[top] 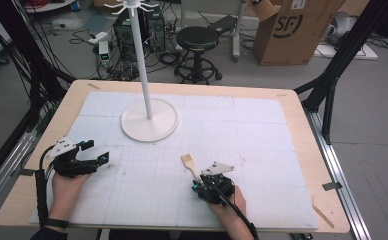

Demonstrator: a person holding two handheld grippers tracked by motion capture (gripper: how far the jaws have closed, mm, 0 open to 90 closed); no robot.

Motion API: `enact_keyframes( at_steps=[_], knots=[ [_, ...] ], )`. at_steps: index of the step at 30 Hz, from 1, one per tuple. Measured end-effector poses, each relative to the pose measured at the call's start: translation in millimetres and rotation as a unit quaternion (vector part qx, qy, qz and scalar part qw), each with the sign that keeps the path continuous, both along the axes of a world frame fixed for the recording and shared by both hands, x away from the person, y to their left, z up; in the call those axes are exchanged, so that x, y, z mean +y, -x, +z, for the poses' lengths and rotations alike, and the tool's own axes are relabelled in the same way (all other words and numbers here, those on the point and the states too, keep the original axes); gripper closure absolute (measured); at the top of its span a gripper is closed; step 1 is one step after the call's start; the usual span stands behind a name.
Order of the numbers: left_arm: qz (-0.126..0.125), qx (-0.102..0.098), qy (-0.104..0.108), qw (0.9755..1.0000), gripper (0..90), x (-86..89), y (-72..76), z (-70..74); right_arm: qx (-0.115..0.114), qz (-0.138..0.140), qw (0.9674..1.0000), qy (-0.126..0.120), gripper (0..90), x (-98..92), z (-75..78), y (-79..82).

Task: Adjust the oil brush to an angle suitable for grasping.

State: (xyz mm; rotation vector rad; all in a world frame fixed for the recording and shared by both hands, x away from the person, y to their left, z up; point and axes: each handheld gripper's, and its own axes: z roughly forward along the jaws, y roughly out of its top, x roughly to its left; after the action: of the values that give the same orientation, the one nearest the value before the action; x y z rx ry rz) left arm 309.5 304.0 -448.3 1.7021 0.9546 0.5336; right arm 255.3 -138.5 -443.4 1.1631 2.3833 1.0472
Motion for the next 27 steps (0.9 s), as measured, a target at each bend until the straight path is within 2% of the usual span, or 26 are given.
enact_keyframes(
  at_steps=[6,8,11,14,20,27],
  knots=[
    [0.000,0.000,-0.002,1.0000,17.6,-0.4,0.0,0.0,0.002,-0.008,1.0000,-0.002,72.6,-0.5,0.2,-3.6],
    [0.000,0.000,-0.002,1.0000,17.6,-0.3,0.0,0.1,0.001,-0.008,1.0000,-0.002,73.1,-0.5,0.1,-4.0],
    [0.001,0.000,-0.003,1.0000,17.6,-0.4,0.0,0.1,-0.002,-0.007,1.0000,0.001,78.6,-0.4,0.1,-3.9],
    [0.001,0.000,-0.003,1.0000,17.6,-0.4,0.0,0.1,0.004,-0.005,1.0000,-0.005,79.5,-2.1,0.3,-5.5],
    [0.000,0.000,-0.002,1.0000,17.6,-0.4,0.0,0.1,0.008,0.012,0.9997,-0.019,81.6,-7.4,-0.3,-10.0],
    [0.000,-0.001,-0.001,1.0000,17.6,0.0,0.3,0.1,0.007,0.049,0.9976,-0.047,81.8,-8.7,6.5,-22.2]
  ],
)
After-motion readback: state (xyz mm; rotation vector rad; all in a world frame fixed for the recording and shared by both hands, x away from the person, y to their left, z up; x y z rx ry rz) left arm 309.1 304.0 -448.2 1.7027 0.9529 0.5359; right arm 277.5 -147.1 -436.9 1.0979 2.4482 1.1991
